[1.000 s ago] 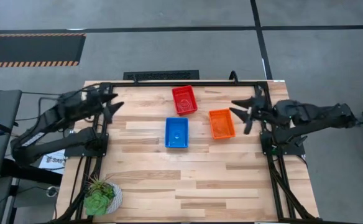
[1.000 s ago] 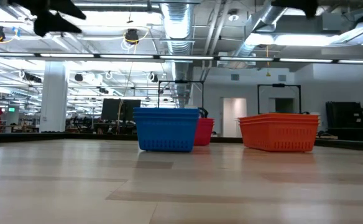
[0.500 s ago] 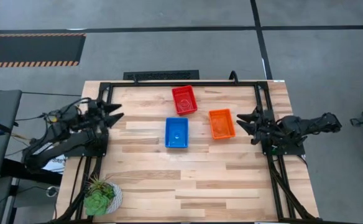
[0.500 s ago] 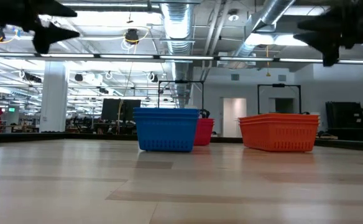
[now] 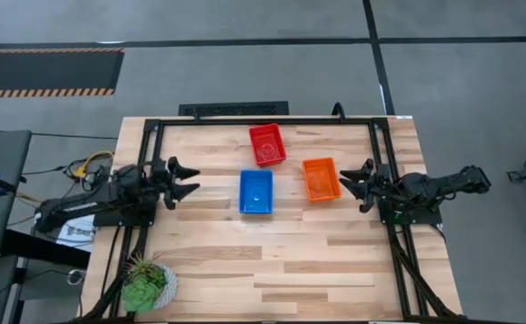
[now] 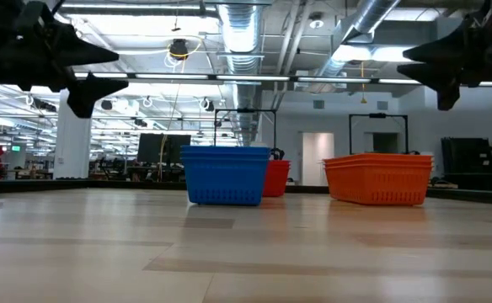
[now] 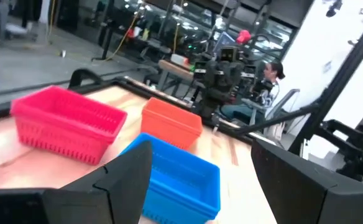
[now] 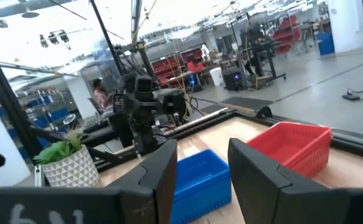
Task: Stack baskets by color
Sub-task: Return to Home Position
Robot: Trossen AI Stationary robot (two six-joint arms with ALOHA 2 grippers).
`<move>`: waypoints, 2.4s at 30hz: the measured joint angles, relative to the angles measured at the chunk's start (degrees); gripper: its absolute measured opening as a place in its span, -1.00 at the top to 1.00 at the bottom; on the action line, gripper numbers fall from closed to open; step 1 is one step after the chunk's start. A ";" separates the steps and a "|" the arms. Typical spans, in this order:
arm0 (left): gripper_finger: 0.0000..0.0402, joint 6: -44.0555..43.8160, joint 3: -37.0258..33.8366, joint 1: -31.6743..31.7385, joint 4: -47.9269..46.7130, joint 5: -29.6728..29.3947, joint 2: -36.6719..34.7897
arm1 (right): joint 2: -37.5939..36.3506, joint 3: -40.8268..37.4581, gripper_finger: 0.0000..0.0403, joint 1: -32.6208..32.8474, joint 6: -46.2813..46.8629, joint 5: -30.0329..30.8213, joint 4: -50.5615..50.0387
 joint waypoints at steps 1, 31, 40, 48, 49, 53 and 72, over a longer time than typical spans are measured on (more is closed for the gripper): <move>-0.31 0.82 0.06 -1.66 0.60 -1.40 0.35 | 0.15 -0.02 0.19 -0.01 -0.01 0.00 -0.04; -0.31 8.94 0.20 -14.44 -2.80 -8.89 0.46 | 9.14 -0.11 0.17 -5.94 -9.30 2.49 -5.80; -0.31 6.30 0.22 -14.44 -2.78 -9.37 0.49 | 12.14 -0.13 0.17 -8.80 -6.73 2.61 -4.87; -0.31 3.18 0.22 -14.44 -2.68 -9.76 0.49 | 8.50 2.20 0.17 -9.93 -5.97 3.96 0.31; -0.31 2.78 0.22 -14.40 -2.63 -10.10 0.49 | 7.14 2.58 0.18 -9.81 -6.14 3.97 0.37; -0.31 2.66 0.22 -14.40 -2.70 -8.88 0.51 | 1.79 2.54 0.18 -8.70 -7.08 3.11 -0.92; -0.31 5.05 0.24 -14.44 -1.23 3.36 0.40 | 2.59 -0.11 0.18 -7.62 -11.11 8.12 -5.69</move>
